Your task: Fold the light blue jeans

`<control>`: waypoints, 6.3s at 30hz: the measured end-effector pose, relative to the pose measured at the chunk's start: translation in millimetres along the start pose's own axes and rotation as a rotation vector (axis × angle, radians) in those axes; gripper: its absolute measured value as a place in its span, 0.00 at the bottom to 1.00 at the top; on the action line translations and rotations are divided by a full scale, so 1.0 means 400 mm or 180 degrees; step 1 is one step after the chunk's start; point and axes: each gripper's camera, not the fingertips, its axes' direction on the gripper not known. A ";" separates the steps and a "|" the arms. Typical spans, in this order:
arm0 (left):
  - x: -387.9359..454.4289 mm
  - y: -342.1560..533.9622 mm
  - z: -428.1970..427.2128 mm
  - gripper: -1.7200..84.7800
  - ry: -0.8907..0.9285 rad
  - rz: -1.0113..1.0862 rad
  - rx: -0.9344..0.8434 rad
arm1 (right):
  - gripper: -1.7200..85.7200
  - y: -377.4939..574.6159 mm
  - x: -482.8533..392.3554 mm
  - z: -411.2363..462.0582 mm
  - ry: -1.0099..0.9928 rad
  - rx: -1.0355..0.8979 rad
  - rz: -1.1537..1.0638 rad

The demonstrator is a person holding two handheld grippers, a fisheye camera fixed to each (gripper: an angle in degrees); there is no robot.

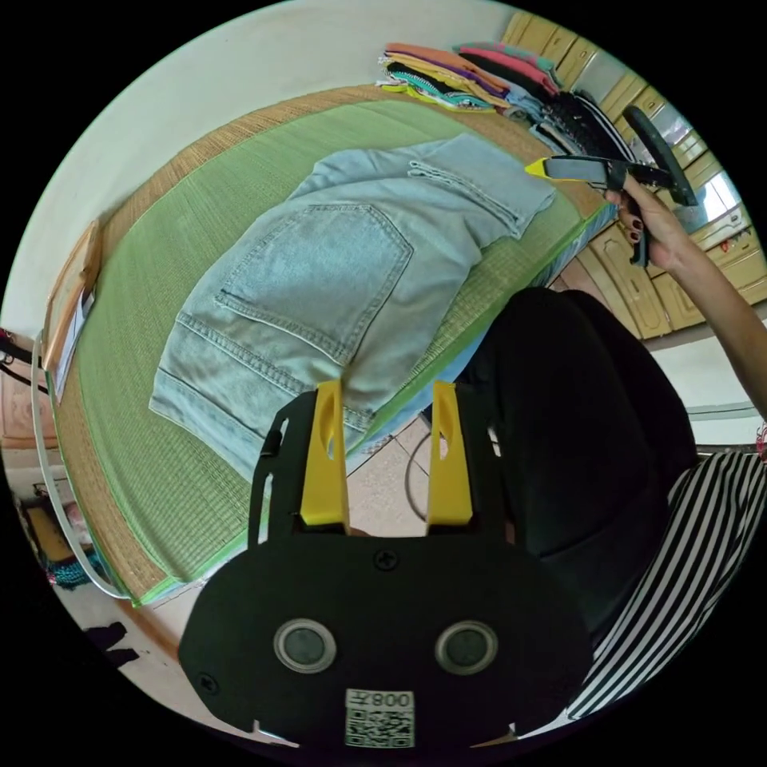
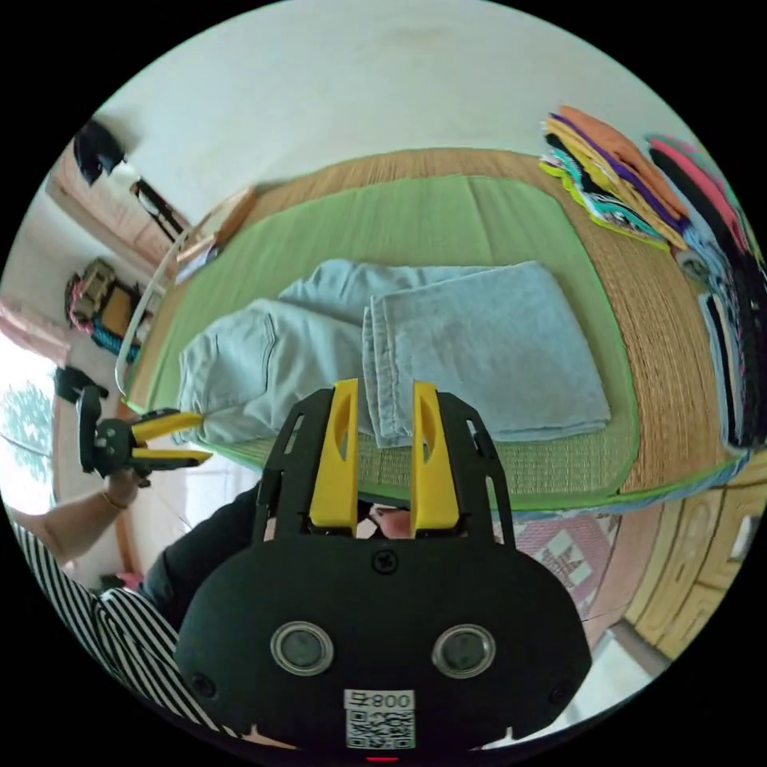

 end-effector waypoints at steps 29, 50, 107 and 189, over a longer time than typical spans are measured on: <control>-0.293 0.112 -0.385 0.04 0.0351 -0.0713 0.1008 | 0.05 0.249 -0.304 -0.412 0.0057 0.0439 -0.0245; -0.881 0.049 -0.442 0.03 -0.0025 -0.2126 0.1160 | 0.02 0.525 0.500 -0.435 -0.0320 0.0524 0.2040; -0.942 0.335 -0.021 0.17 0.0849 -0.3082 0.0354 | 0.06 0.084 -0.125 -0.178 -0.0447 0.0491 0.0563; -0.767 -0.862 -0.568 0.02 0.0478 -0.0850 0.0236 | 0.02 -0.293 -0.696 0.288 0.0772 -0.0452 -0.0573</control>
